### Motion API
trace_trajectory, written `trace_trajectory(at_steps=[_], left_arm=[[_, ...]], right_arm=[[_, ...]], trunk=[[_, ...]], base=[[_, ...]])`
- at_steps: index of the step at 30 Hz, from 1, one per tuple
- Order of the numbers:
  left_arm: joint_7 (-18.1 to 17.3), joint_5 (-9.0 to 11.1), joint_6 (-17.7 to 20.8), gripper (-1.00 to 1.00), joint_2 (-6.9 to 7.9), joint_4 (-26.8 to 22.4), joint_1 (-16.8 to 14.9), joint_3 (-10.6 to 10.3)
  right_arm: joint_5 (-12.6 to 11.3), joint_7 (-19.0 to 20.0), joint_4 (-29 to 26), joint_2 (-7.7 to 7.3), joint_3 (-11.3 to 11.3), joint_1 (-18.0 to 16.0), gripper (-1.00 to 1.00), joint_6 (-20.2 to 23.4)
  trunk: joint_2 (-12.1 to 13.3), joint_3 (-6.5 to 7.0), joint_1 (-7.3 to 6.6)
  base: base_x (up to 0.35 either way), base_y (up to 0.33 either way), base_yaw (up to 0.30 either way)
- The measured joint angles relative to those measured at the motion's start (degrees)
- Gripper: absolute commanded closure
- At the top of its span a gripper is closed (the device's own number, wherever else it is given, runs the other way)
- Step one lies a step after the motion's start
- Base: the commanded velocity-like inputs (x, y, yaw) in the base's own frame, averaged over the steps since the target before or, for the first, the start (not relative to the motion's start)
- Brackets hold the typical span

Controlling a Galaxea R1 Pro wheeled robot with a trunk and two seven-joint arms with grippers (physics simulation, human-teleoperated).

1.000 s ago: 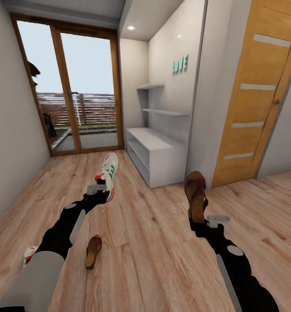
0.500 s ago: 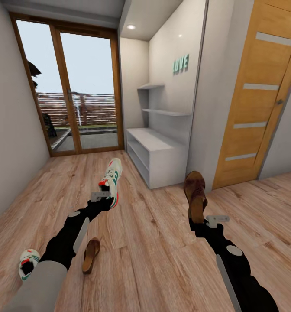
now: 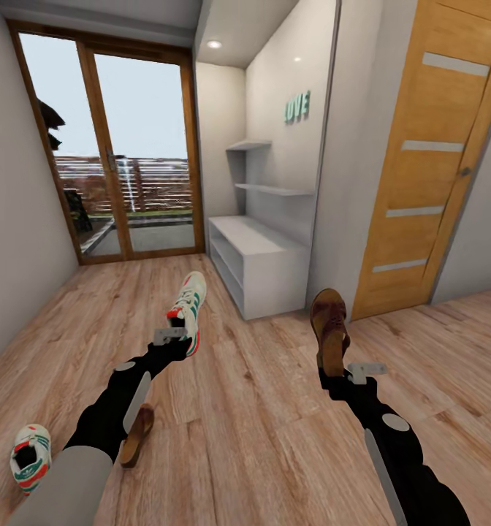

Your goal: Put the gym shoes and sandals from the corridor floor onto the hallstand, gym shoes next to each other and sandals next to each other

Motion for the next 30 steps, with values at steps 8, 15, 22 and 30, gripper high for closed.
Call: trace_trajectory(at_steps=[8, 15, 22, 30], left_arm=[[0.0, 0.0, 0.0, 1.00, 0.00, 0.0, 0.0, 0.0], [0.0, 0.0, 0.0, 1.00, 0.00, 0.0, 0.0, 0.0], [0.0, 0.0, 0.0, 1.00, 0.00, 0.0, 0.0, 0.0], [0.0, 0.0, 0.0, 1.00, 0.00, 0.0, 0.0, 0.0]], right_arm=[[0.0, -0.1, 0.0, 0.01, 0.0, 0.0, 1.00, 0.0], [0.0, -0.1, -0.1, 0.01, 0.0, 0.0, 1.00, 0.0], [0.0, -0.1, -0.1, 0.01, 0.0, 0.0, 1.00, 0.0], [0.0, -0.1, -0.1, 0.01, 0.0, 0.0, 1.00, 0.0]], trunk=[[0.0, 0.00, 0.00], [0.0, 0.00, -0.03], [0.0, 0.00, -0.03], [0.0, 0.00, -0.03]], base=[[0.009, -0.013, 0.000], [0.192, -0.063, 0.000], [0.330, -0.150, 0.000], [0.303, -0.226, 0.000]])
